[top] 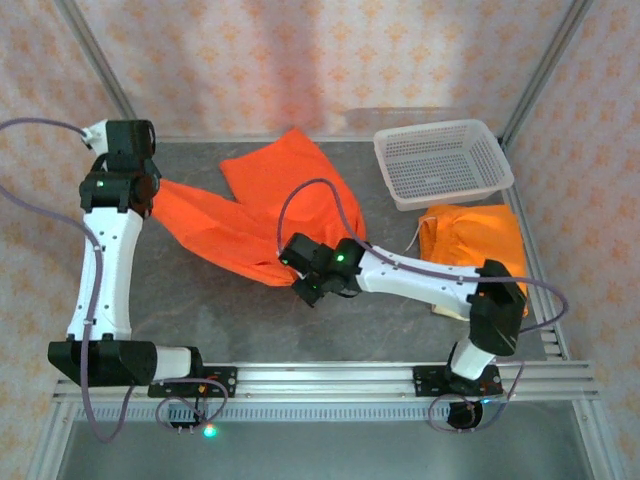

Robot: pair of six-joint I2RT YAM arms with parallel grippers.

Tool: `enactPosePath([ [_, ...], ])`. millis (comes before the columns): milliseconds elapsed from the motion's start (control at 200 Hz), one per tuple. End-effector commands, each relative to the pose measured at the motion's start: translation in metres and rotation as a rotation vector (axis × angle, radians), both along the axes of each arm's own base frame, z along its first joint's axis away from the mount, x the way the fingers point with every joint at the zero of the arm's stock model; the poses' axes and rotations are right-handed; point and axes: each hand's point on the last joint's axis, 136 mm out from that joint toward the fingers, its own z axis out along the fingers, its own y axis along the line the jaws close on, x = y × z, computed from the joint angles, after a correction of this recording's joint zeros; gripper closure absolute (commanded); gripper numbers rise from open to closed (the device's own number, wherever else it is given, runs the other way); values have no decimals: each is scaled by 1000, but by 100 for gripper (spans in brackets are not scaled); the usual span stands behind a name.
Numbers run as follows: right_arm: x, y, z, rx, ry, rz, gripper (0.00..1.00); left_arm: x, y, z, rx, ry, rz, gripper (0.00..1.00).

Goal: Fold and stack the shorts

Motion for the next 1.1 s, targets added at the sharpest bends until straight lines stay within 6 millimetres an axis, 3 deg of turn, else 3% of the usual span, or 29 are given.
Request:
enactPosePath([
  [0,-21,-11,4,7,116,-9,100,3,3,14,74,78,-29,100],
  [140,-19,-22,-2,48,201,-87,100,43,-18,22,65,69,-103,100],
  [305,-9,-44,-19,64,287,-206,100,109,-47,7,111,147,-165,100],
  [435,-2,-59,-31,55,315,-274,100,166,-71,-22,163,220,-196,100],
  [565,9,-75,-41,49,345,-350,100,207,-90,-52,203,261,-215,100],
  [746,22,-90,-44,68,370,-407,100,244,-109,-85,208,240,-239,100],
  [896,33,-100,-48,65,380,-444,100,266,-123,-89,187,159,-258,100],
  [1096,57,-124,-57,46,371,-562,91,297,-150,-106,93,53,-325,92],
])
